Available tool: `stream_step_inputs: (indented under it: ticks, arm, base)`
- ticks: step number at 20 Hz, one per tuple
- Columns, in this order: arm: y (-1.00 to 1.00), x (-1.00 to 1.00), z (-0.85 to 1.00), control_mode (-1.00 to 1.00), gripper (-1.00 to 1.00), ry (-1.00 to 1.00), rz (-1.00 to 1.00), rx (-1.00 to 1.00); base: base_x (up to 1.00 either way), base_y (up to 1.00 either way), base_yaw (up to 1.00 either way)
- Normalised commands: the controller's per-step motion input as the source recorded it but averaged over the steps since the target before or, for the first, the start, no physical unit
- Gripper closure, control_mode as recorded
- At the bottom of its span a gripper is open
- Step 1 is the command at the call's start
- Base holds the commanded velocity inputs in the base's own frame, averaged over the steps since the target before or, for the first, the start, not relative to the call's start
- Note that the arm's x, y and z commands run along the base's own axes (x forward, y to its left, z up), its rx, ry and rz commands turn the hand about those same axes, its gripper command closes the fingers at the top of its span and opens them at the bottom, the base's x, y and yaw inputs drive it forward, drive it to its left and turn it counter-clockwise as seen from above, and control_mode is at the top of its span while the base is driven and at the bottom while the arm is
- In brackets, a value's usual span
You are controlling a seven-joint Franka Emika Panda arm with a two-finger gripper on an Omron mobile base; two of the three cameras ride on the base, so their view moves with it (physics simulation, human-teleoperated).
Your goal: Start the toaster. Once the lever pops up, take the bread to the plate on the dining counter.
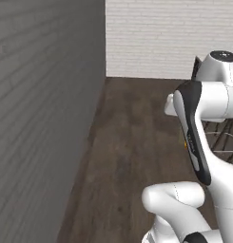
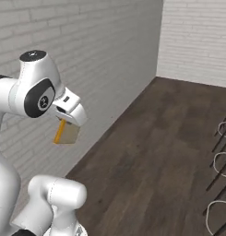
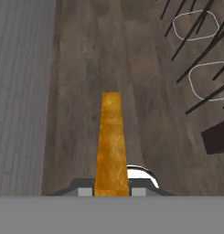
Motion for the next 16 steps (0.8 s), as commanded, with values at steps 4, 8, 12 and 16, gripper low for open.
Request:
stream_step_inputs:
  ticks: [4, 8, 12, 16]
  arm:
    - [0.00, 0.00, 0.00, 1.00, 1.00, 0.00, 0.00, 0.00]
    - [0.00, 0.00, 0.00, 1.00, 1.00, 0.00, 0.00, 0.00]
    - [0.00, 0.00, 0.00, 1.00, 1.00, 0.00, 0.00, 0.00]
    - [0.00, 0.00, 0.00, 1.00, 1.00, 0.00, 0.00, 0.00]
  base:
    - [0.69, 0.38, -0.52]
    - [0.76, 0.36, -0.52]
    - [0.78, 0.32, -0.52]
    - [0.77, 0.36, -0.53]
